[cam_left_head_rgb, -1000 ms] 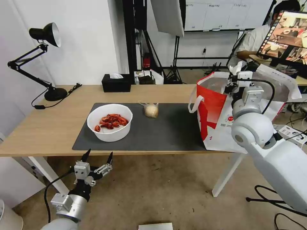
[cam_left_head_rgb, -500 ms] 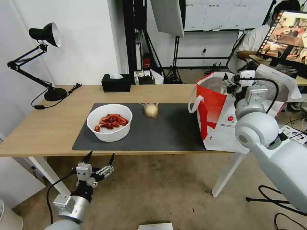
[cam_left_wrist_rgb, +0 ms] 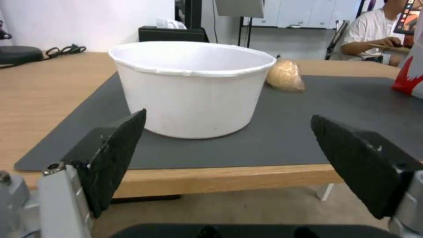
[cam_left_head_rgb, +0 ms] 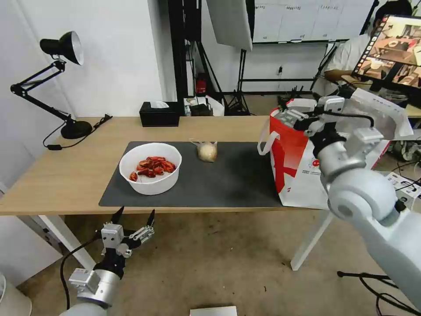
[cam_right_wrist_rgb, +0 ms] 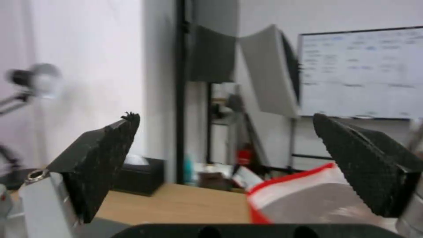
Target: Pick up the trash from the table and place it into the takeout bag.
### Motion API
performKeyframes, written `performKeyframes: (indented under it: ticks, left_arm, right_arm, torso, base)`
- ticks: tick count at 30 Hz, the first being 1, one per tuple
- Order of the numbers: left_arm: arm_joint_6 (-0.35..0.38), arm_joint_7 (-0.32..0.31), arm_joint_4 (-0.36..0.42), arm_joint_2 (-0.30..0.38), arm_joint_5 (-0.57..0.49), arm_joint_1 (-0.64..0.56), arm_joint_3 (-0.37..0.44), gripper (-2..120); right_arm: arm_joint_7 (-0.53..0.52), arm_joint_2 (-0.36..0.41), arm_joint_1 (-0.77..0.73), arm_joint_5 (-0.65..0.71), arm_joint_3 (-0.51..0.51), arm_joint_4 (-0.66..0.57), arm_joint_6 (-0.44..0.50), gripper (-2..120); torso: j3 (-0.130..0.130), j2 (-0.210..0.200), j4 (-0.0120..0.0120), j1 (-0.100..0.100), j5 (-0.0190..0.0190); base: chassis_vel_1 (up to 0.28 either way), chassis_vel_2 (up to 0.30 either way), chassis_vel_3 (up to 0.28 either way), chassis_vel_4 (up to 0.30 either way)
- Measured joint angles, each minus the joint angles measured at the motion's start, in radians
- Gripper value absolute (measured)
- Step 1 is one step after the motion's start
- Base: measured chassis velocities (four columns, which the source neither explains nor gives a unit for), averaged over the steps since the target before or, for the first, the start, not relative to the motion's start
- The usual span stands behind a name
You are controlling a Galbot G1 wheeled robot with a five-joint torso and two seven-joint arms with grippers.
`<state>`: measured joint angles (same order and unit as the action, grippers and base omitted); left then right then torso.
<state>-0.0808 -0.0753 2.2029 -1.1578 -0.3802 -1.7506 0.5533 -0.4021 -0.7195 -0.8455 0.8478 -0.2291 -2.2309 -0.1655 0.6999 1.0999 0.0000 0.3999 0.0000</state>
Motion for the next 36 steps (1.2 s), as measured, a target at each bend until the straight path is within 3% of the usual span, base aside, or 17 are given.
performKeyframes:
  ticks: [2,5,15,27,36]
  left_arm:
    - [-0.004,0.000,0.000,-0.004,0.002,0.002,0.001,100]
    - [-0.009,0.000,-0.001,-0.008,0.007,0.006,0.002,100]
    - [-0.029,0.004,-0.017,-0.027,0.034,-0.002,0.006,100]
    - [-0.048,0.012,-0.040,-0.038,0.047,-0.016,0.009,100]
    - [-0.055,0.031,-0.053,-0.048,0.065,-0.033,0.014,100]
  right_arm:
    - [0.090,0.007,-0.089,-0.006,-0.015,-0.034,0.067,100]
    - [0.140,0.003,-0.159,-0.029,-0.019,-0.059,0.106,100]
    - [0.232,-0.045,-0.373,-0.162,-0.026,-0.069,0.201,100]
    - [0.248,-0.205,-0.700,-0.396,-0.035,0.006,0.379,100]
    - [0.175,-0.265,-0.762,-0.475,-0.015,0.141,0.454,100]
  torso:
    - [0.000,0.000,-0.0001,0.000,0.0001]
    - [0.000,0.000,-0.0002,0.000,0.0000]
    - [0.000,0.000,0.0002,0.000,0.0000]
    - [0.000,0.000,-0.0001,0.000,0.0000]
    - [0.000,0.000,0.0000,0.000,0.0001]
  base:
    - [0.000,0.000,0.000,0.000]
    - [0.000,0.000,0.000,0.000]
    - [0.000,0.000,0.000,0.000]
    - [0.000,0.000,0.000,0.000]
    - [0.000,0.000,0.000,0.000]
